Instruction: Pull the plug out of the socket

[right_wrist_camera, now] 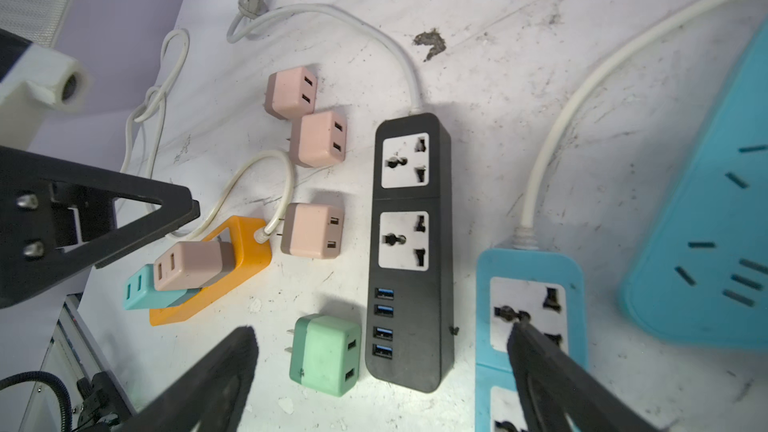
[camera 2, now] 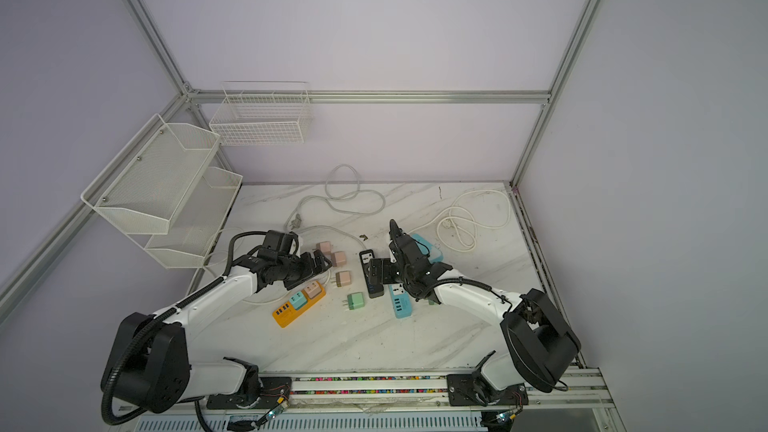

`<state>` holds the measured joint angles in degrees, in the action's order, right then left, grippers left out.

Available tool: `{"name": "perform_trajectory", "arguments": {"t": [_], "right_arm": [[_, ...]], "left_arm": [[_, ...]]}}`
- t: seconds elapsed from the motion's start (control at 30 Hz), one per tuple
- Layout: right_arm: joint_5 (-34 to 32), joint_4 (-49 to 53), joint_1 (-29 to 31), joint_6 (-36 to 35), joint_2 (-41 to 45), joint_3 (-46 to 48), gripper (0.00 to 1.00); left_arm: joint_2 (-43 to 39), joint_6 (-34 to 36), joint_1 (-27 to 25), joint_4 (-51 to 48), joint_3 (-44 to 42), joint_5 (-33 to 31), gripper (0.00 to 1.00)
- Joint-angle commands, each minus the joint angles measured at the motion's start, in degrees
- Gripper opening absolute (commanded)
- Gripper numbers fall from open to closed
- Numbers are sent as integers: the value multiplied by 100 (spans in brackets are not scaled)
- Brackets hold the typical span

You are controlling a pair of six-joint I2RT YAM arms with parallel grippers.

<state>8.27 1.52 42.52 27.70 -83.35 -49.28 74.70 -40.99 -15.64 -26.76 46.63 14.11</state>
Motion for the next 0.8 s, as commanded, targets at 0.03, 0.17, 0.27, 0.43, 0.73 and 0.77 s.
{"name": "perform_trajectory", "arguments": {"t": [0.03, 0.17, 0.27, 0.43, 0.73, 0.77], "right_arm": [[-111, 94, 207, -195, -113, -265, 97], [-98, 113, 265, -115, -170, -290, 97], [-36, 42, 316, -40, -161, -262, 97], [-7, -74, 421, 102, -165, -179, 97], [63, -197, 463, 207, -302, -118, 97], [52, -209, 467, 212, -288, -109, 98]], "left_arm": [[-565, 267, 191, -660, 462, -548, 100], [-1238, 174, 413, -1088, 104, -1037, 100], [-1813, 54, 551, -1218, -381, -1248, 100], [-2614, -193, 729, -1651, -961, -1508, 91], [-3054, -980, 738, -2022, -1283, -1798, 75], [-3052, -1078, 729, -2054, -1332, -1810, 74]]}}
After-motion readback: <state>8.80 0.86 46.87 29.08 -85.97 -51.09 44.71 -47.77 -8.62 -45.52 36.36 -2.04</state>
